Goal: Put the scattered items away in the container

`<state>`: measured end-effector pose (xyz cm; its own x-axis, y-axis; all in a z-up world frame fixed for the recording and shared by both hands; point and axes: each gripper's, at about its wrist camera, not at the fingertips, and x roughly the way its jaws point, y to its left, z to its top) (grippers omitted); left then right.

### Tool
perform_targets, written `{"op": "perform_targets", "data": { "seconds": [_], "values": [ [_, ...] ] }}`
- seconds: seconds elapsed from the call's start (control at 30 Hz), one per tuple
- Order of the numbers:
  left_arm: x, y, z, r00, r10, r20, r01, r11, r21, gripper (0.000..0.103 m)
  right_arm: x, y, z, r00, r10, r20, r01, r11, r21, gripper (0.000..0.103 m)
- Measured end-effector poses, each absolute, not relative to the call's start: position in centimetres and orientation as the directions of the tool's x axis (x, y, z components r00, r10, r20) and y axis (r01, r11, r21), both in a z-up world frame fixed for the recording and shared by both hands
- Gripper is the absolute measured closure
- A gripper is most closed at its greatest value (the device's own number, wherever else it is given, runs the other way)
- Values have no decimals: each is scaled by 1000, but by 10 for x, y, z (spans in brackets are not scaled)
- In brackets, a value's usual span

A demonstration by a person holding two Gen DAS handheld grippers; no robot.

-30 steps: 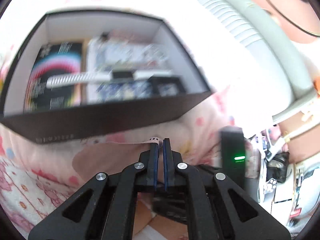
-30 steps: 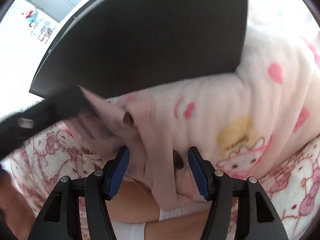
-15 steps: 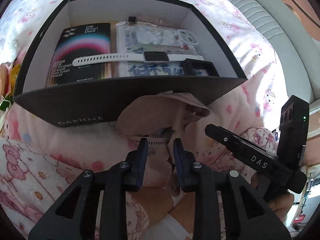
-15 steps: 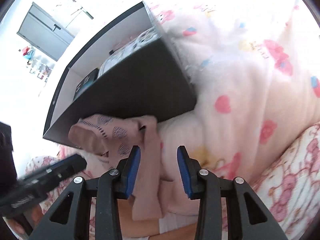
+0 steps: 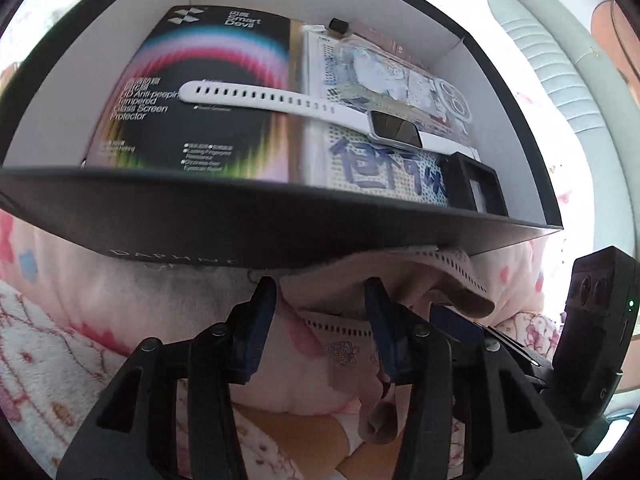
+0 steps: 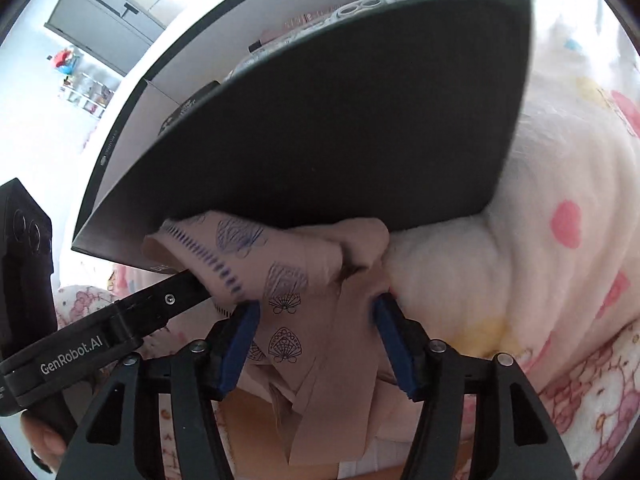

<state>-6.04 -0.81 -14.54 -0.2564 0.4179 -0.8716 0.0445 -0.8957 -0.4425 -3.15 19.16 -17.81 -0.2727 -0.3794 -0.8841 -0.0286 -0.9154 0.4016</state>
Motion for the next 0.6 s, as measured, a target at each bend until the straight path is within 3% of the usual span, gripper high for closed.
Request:
{"op": "perform_targets", "data": {
  "seconds": [0.1, 0.17, 0.33, 0.5, 0.6],
  "values": [
    [-58, -10, -146, -257, 364, -895, 36, -922, -385, 85, -29, 191, -176, -280, -378, -882, -24, -916, 401, 46],
    [-57, -11, -144, -260, 361, -896, 38, -923, -383, 92, -27, 191, -174, -271, -378, -885, -23, -917, 398, 46],
    [-56, -9, -138, -254, 406, -878, 21, -905, -424, 91, -23, 181, -176, -241, -373, -896, 29, -926, 378, 42],
    [-56, -8, -140, -227, 455, -861, 20, -882, -471, 74, -21, 167, -175, -221, -354, -909, 98, -935, 340, 40],
    [-57, -2, -138, -226, 460, -859, -3, -882, -472, 71, -19, 163, -175, -230, -367, -901, 119, -930, 348, 41]
  ]
}}
